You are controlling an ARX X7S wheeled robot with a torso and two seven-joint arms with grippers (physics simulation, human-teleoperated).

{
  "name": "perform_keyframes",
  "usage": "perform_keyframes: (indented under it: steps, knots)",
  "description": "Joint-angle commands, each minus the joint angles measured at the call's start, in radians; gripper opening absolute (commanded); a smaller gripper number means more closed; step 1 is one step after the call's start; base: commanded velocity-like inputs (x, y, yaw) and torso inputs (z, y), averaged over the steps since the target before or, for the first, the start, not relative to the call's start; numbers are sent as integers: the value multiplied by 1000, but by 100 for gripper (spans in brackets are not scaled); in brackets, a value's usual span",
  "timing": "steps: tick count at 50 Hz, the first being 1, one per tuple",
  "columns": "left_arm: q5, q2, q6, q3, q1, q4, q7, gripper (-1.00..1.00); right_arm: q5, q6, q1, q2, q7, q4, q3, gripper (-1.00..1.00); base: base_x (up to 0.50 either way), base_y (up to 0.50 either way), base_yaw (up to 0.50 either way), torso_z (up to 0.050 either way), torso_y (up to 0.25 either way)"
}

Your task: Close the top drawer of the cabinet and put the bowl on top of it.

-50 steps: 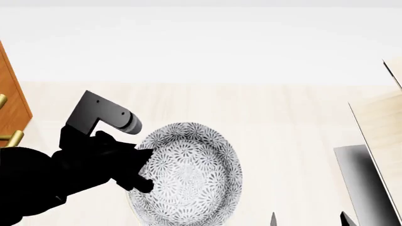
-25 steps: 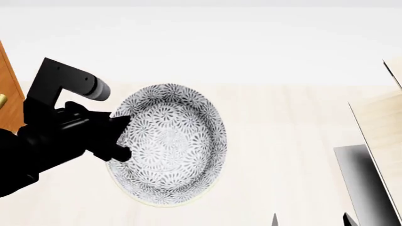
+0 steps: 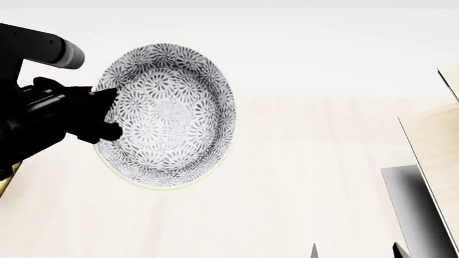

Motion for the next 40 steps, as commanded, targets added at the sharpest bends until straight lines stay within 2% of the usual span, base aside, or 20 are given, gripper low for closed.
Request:
perform_keyframes:
  steps: [1, 18, 40]
  knots:
    - [-34, -12, -34, -60, -60, 19, -45, -100, 8, 4, 0, 8, 7, -10, 5, 100, 0, 0, 0, 0, 10]
    - [-116, -48, -105, -190, -95, 52, -129, -100, 4, -3, -3, 9, 8, -7, 0, 100, 0, 0, 0, 0, 0]
    - [-144, -95, -124, -232, -143, 52, -155, -100, 2, -8, -4, 11, 10, -6, -5, 100, 0, 0, 0, 0, 0]
